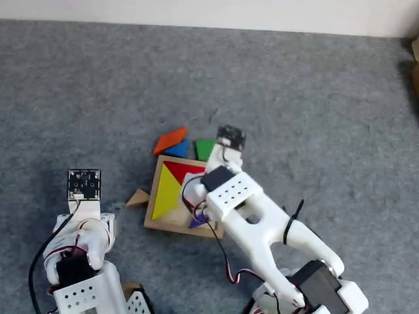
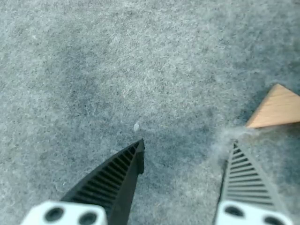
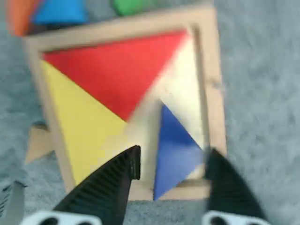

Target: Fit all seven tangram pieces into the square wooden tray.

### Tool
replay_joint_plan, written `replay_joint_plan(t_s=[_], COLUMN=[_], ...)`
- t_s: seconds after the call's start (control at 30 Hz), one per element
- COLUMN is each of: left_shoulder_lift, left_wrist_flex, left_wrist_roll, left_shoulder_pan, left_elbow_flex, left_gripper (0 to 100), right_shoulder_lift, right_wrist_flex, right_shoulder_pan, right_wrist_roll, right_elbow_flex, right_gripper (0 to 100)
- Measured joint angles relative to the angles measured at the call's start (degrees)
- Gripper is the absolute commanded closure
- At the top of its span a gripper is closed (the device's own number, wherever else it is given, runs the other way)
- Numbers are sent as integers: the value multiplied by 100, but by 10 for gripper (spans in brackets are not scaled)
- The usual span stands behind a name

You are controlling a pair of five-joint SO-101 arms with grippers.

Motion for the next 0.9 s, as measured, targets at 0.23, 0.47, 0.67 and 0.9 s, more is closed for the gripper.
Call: replay_joint_plan(t_s=[0.23,0.47,0.67,0.9], left_shoulder_lift=[0,0,0,0], left_wrist_flex=[0,0,0,0], left_wrist_roll=[0,0,0,0], left_shoulder_pan=[0,0,0,0], left_elbow_flex=[0,0,0,0], left_gripper=[730,730,730,730], right_shoulder_lift=[35,905,1125,1134], right_wrist_flex=[-422,-598,-290,299], right_shoulder_pan=[53,53,448,686], right_wrist_roll=[1292,1363,1363,1688], right_elbow_flex=[-440,-440,-440,-440], right_gripper=[995,995,995,995])
